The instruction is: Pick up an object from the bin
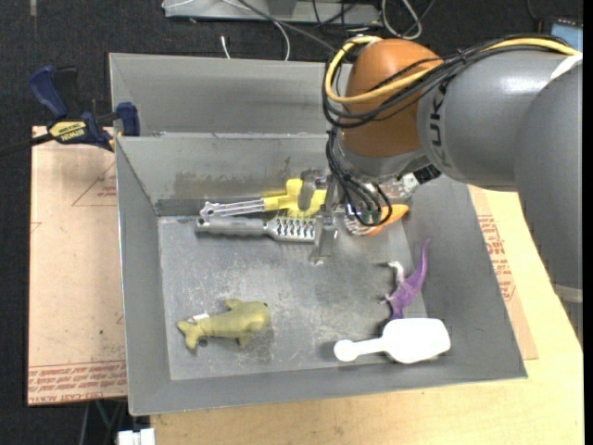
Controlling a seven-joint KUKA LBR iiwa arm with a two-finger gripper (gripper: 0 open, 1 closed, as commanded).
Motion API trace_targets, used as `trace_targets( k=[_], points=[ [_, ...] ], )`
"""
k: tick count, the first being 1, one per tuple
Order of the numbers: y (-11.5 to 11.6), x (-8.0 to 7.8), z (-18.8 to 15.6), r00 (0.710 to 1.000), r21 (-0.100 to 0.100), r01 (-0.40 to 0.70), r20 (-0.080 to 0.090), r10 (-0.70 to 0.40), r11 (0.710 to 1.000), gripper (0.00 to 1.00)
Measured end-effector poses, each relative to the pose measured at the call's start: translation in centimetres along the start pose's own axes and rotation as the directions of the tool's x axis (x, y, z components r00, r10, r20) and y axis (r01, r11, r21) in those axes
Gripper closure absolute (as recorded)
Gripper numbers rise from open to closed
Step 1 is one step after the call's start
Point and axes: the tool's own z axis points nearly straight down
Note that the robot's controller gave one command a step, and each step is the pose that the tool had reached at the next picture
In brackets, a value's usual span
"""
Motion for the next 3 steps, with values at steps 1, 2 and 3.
trace_targets(
  k=[1,2,3],
  points=[
    [0.0,-0.2,-0.5,1.000,0.000,-0.001,0.008,0.001,1.000,0.00],
    [1.8,0.2,7.4,0.993,-0.003,-0.116,0.004,0.116,0.993,0.00],
    [2.9,0.4,7.4,0.994,-0.004,-0.110,0.018,0.110,0.994,0.00]
  ],
)
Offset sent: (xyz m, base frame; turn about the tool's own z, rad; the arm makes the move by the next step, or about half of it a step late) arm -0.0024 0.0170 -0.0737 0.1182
